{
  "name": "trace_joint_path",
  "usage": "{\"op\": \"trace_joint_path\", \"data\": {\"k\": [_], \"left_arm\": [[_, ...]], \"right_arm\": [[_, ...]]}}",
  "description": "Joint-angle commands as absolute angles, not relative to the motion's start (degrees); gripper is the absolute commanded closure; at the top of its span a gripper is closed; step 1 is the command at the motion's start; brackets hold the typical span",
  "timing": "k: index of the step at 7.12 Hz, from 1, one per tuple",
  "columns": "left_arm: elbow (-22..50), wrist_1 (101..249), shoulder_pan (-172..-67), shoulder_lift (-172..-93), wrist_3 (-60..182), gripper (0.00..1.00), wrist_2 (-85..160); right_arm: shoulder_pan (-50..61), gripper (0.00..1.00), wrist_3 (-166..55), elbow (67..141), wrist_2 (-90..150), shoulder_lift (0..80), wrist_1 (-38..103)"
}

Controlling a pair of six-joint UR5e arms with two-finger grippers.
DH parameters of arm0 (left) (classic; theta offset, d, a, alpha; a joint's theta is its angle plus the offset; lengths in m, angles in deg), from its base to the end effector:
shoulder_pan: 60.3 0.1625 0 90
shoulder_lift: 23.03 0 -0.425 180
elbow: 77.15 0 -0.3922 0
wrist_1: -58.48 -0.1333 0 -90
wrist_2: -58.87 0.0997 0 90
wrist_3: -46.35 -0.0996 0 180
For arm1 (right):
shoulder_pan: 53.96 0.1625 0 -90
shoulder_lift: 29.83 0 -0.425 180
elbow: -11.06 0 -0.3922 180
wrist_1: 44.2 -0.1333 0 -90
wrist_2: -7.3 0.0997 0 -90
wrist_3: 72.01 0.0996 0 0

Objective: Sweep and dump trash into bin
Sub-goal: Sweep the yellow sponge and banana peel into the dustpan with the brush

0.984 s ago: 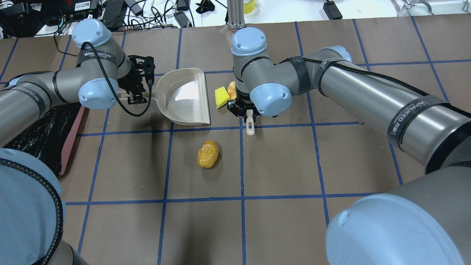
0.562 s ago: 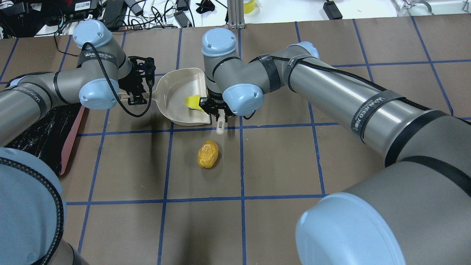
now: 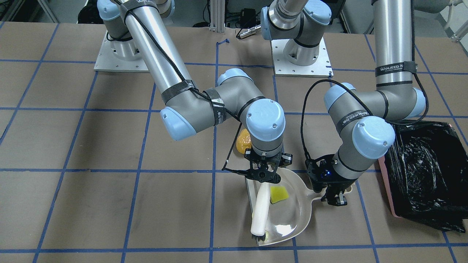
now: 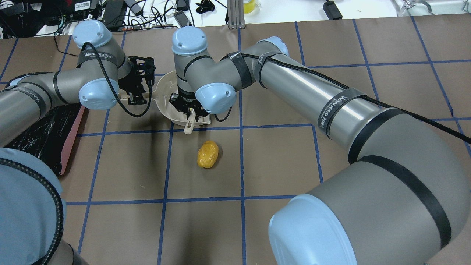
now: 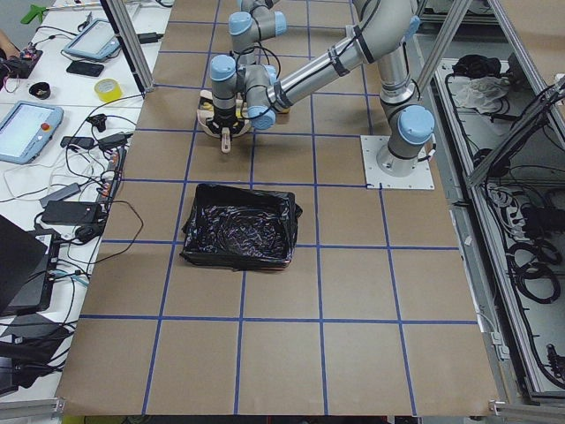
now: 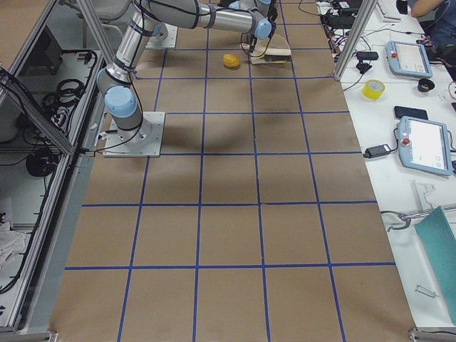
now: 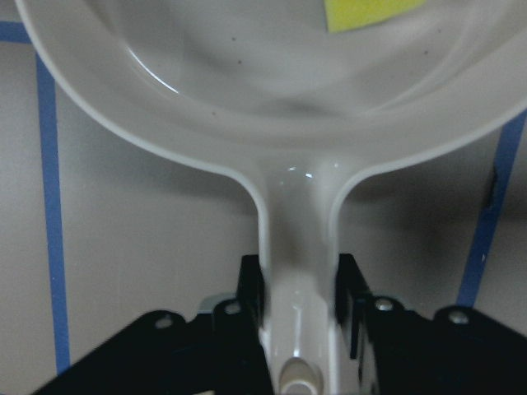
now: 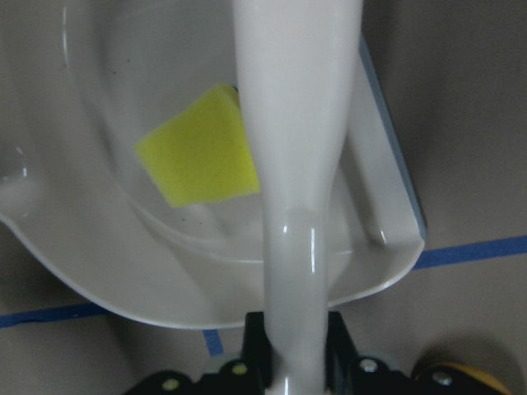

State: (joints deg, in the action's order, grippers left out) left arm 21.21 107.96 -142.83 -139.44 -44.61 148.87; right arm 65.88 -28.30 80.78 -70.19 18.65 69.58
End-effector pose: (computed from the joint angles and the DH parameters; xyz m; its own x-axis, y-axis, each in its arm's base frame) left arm -0.0515 -0.6325 0.2304 -0.1127 0.9886 -0.1002 0.9935 0.1135 0.0017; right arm 0.5081 -0.5745 0.2459 -0.9522 0.2417 -0.1870 0.2225 0.9678 0.1175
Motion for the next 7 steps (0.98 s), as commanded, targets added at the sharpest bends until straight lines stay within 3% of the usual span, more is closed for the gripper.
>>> {"op": "trace_joint_path", "data": {"k": [1, 4, 7], "left_arm": [[21.20, 107.96, -142.83, -139.48, -44.62, 1.00, 148.78], [21.20, 107.96, -142.83, -139.57, -44.96, 1.00, 148.78], [22.16, 108.49, -142.13, -137.12, -48.29, 1.00, 148.87]], "right_arm": [[66.53, 1.00, -25.27, 78.04, -68.73, 18.94, 66.56], [65.84, 1.00, -25.43, 75.39, -69.86, 21.66, 56.03], [59.97, 1.00, -34.78, 81.25, -74.79, 26.48, 52.31]]}}
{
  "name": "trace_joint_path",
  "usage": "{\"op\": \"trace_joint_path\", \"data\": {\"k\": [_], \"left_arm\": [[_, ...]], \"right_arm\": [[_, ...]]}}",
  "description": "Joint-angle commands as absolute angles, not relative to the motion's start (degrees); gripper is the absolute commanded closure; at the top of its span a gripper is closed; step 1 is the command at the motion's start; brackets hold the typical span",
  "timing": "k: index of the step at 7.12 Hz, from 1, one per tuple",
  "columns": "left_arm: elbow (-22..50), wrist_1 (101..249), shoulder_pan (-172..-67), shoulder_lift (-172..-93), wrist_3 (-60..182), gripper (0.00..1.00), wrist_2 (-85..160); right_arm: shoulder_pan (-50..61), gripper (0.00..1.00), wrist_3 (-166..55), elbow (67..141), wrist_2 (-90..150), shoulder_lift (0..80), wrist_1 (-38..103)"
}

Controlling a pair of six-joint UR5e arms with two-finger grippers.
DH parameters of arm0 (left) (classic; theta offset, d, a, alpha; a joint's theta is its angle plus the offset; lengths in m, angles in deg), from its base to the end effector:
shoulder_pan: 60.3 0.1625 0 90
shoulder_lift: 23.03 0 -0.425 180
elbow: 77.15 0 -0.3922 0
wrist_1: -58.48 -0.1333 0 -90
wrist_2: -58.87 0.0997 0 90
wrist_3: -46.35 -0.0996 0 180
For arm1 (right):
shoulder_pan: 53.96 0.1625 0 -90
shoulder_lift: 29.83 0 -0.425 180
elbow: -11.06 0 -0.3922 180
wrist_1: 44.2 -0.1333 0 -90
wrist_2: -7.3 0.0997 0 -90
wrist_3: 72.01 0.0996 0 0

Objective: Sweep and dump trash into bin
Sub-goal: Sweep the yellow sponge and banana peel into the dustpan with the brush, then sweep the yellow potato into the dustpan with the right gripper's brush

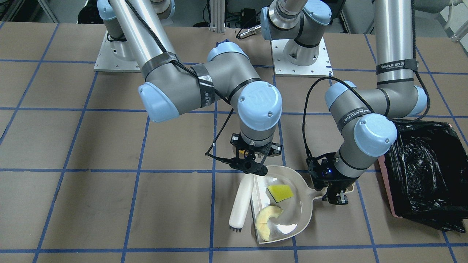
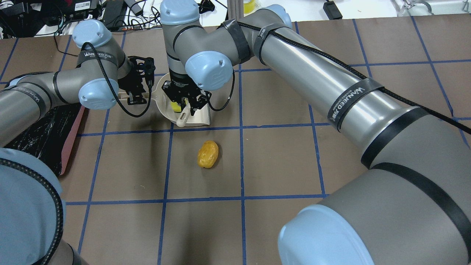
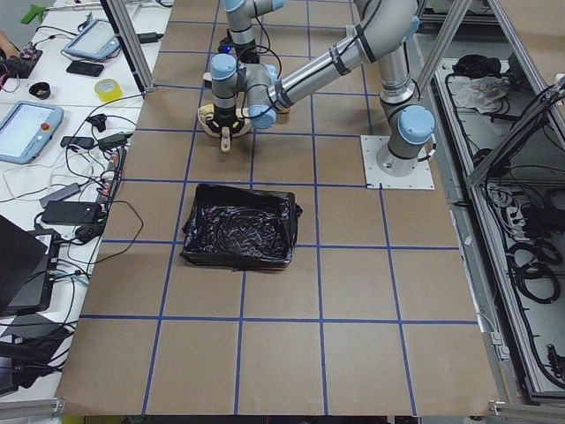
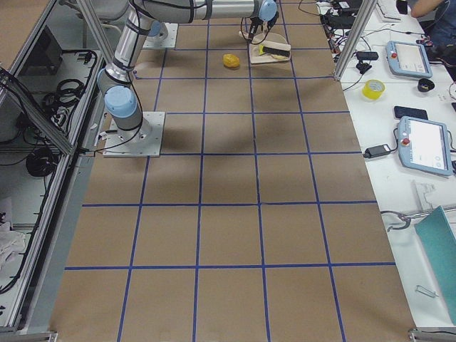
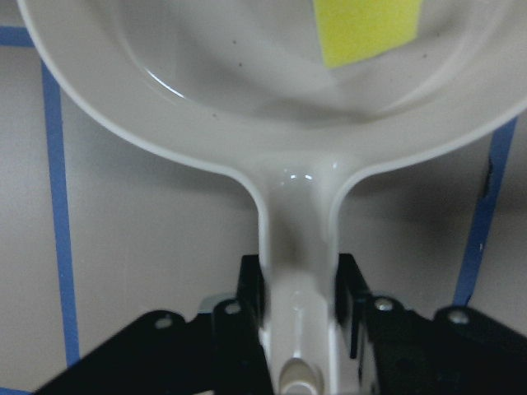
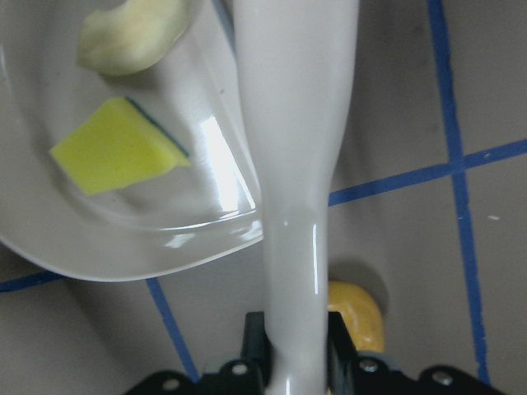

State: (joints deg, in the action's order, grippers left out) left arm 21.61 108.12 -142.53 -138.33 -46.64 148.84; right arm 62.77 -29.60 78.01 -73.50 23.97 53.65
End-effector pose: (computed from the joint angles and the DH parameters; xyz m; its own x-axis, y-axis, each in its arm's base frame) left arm -0.0488 -0.6289 0.2390 -0.0825 0.9905 -0.1096 0.9965 0.0836 0.0052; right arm 0.4585 -0.5787 0.3091 -0.9579 0.2817 -0.0552 0.2684 0.9472 0.1756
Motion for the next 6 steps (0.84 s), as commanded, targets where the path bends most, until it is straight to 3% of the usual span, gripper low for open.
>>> {"op": "trace_joint_path", "data": {"k": [1, 4, 6], "left_arm": [[22.86, 109.19, -141.95, -135.63, -50.48, 1.00, 148.96], [31.19, 109.63, -138.53, -129.58, -56.81, 1.00, 152.88], [36.55, 109.81, -136.68, -125.09, -58.15, 1.00, 153.44]], "right_arm": [[57.68, 1.00, -37.01, 86.50, -74.79, 30.33, 52.30], [57.92, 1.00, -36.17, 107.41, -73.83, 40.71, 60.26], [62.72, 1.00, -29.79, 114.48, -73.65, 43.73, 64.23]]}}
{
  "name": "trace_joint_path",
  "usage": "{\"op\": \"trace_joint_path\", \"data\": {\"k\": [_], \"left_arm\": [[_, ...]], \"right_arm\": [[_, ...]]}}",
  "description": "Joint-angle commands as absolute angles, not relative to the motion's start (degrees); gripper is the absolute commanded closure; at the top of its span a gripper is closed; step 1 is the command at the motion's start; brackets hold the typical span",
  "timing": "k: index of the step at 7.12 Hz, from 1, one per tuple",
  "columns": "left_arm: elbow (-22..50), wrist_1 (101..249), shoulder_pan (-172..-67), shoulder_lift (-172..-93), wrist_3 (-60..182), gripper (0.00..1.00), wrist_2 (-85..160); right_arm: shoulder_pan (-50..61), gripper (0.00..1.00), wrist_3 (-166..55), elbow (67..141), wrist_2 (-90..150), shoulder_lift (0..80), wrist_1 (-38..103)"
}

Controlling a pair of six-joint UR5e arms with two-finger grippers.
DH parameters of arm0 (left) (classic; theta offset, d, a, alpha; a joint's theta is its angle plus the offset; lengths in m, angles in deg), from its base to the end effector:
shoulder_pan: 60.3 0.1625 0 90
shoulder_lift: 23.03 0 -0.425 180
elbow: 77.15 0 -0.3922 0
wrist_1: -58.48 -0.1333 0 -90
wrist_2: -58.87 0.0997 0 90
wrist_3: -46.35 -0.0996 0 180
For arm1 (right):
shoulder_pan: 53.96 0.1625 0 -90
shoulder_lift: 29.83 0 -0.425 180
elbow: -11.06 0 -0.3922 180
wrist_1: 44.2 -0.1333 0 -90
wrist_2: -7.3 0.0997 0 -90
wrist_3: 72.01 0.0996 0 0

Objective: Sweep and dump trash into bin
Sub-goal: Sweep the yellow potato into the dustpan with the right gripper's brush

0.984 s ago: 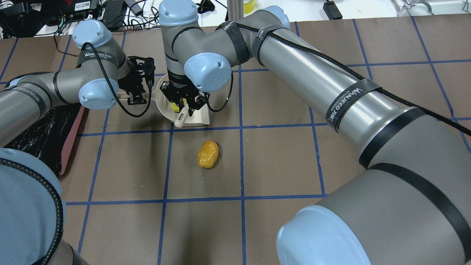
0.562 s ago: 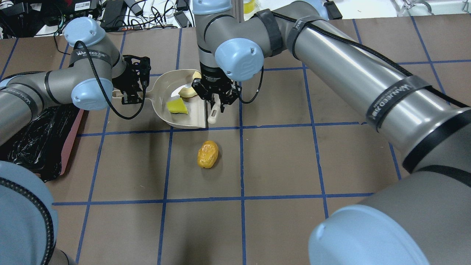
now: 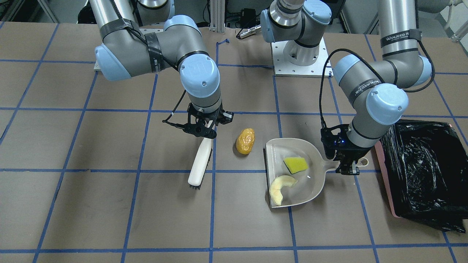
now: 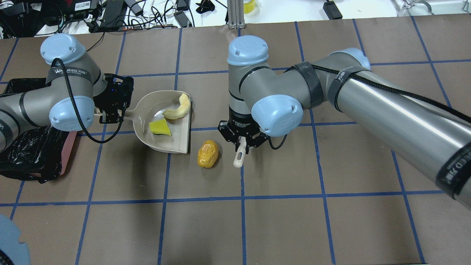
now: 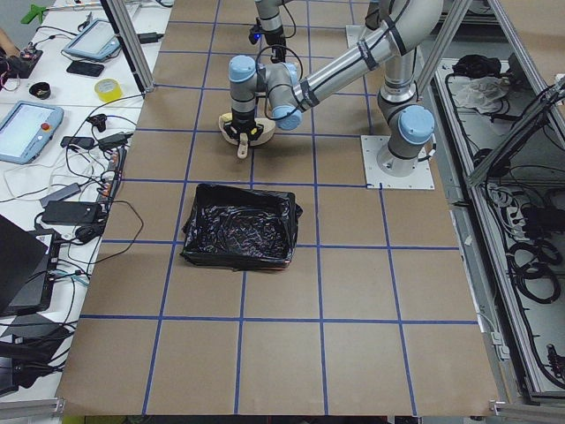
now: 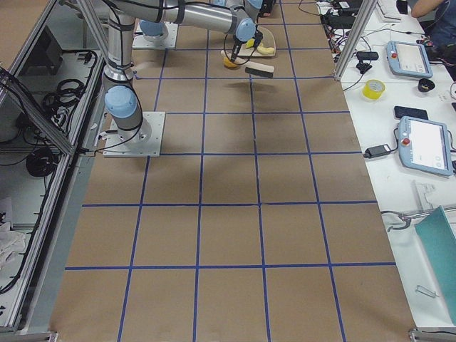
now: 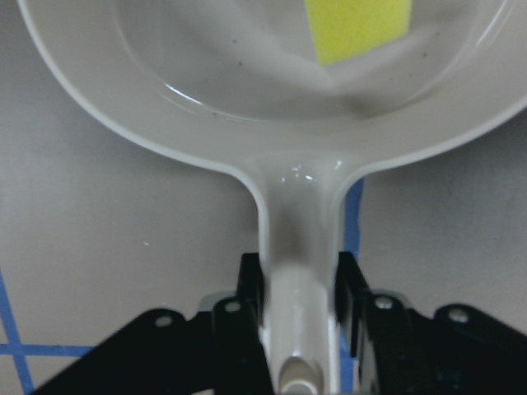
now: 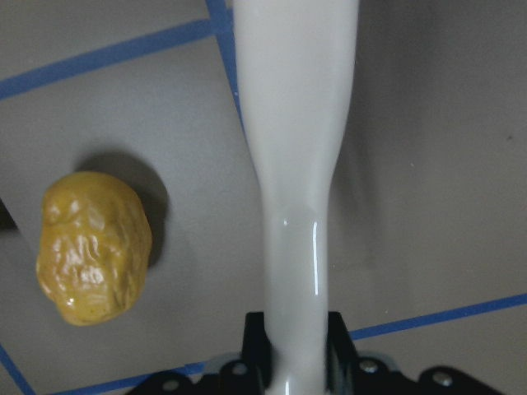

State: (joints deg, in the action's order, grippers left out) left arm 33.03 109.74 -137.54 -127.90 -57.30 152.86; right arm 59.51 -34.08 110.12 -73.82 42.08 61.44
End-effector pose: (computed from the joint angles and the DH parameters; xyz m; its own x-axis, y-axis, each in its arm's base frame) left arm -0.0049 -0.5507 0.2553 0.0152 0.9988 -0.0462 0.9965 -0.0113 0.0827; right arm 0.3590 -0.4536 0.2712 -0.9644 0.2644 0.0033 0.2568 0.9335 0.2504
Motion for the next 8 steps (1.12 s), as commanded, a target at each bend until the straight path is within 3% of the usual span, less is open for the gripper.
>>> {"op": "trace_joint_path", "data": {"k": [1, 5, 8], "left_arm": [[39.37, 109.81, -136.76, -123.07, -57.98, 1.00, 153.70], [45.10, 109.19, -137.38, -119.36, -56.92, 1.00, 154.14], [44.58, 109.28, -137.73, -119.27, -55.17, 1.00, 154.49]], "right_arm": [[67.02, 1.00, -24.78, 116.07, -73.65, 43.21, 68.78], [71.72, 1.00, -19.82, 121.09, -73.74, 42.42, 76.36], [74.35, 1.00, -17.87, 115.15, -74.00, 37.16, 81.13]]}}
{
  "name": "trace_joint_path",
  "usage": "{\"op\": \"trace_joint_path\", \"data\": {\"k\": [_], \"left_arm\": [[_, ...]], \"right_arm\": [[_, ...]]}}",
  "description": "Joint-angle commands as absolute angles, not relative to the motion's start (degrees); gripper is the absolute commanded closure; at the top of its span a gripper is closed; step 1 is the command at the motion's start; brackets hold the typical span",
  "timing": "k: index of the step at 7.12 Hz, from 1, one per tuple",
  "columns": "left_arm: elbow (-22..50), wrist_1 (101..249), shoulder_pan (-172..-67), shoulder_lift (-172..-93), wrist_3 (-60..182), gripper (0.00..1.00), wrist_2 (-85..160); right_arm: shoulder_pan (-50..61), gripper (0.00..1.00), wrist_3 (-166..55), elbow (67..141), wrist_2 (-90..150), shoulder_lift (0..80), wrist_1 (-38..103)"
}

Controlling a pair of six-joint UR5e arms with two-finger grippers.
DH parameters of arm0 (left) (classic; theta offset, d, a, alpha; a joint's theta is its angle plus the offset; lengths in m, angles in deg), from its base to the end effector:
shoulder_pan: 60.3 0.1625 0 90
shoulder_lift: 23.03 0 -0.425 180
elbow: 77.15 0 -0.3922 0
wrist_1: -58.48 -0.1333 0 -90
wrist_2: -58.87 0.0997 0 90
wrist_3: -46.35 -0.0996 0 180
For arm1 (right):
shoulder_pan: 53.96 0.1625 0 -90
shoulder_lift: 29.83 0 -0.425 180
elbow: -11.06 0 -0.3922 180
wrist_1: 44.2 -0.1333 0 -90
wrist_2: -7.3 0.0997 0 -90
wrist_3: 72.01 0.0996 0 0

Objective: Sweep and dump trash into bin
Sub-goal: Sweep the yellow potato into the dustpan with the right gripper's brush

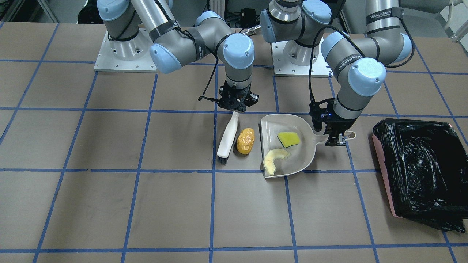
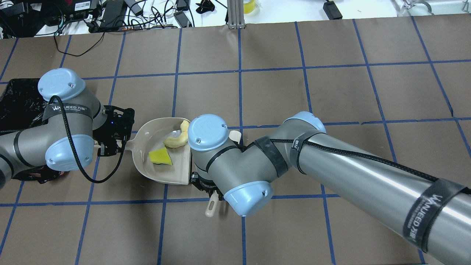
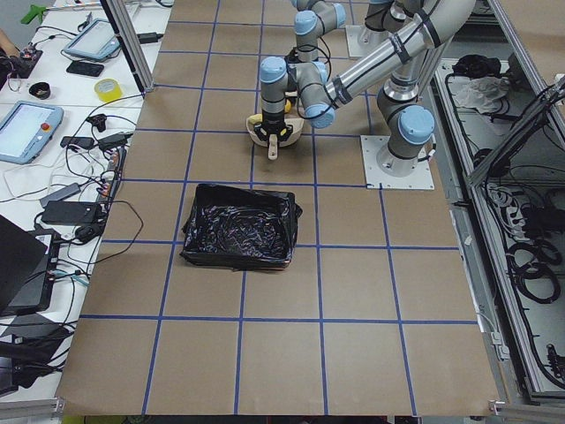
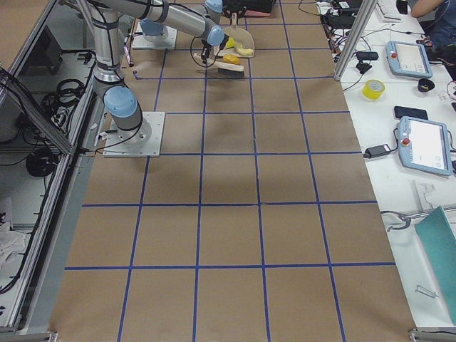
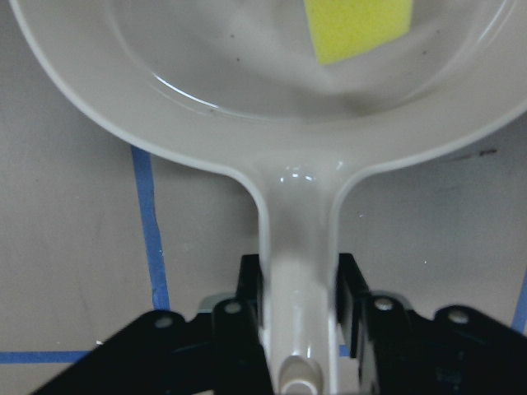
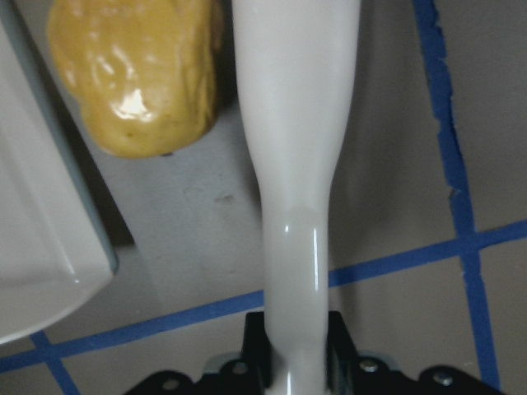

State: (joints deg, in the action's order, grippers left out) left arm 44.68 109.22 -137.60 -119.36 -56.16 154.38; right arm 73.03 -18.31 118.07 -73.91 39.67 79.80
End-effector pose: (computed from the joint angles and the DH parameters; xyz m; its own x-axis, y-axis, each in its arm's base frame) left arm -0.0203 -0.4729 0.2454 -0.0043 1.0000 0.0021 0.9952 0.0041 0.0979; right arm 0.4516 -0.3527 0.2174 -0.9546 0.2949 -0.0410 0.2852 0.9452 0.1592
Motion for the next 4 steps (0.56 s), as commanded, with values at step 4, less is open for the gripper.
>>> {"op": "trace_joint_path", "data": {"k": [4], "left_arm": [[44.32, 109.37, -138.61, -119.35, -54.72, 1.00, 154.49]], "right_arm": [[78.83, 1.00, -15.87, 102.93, -73.92, 29.60, 80.34]]}}
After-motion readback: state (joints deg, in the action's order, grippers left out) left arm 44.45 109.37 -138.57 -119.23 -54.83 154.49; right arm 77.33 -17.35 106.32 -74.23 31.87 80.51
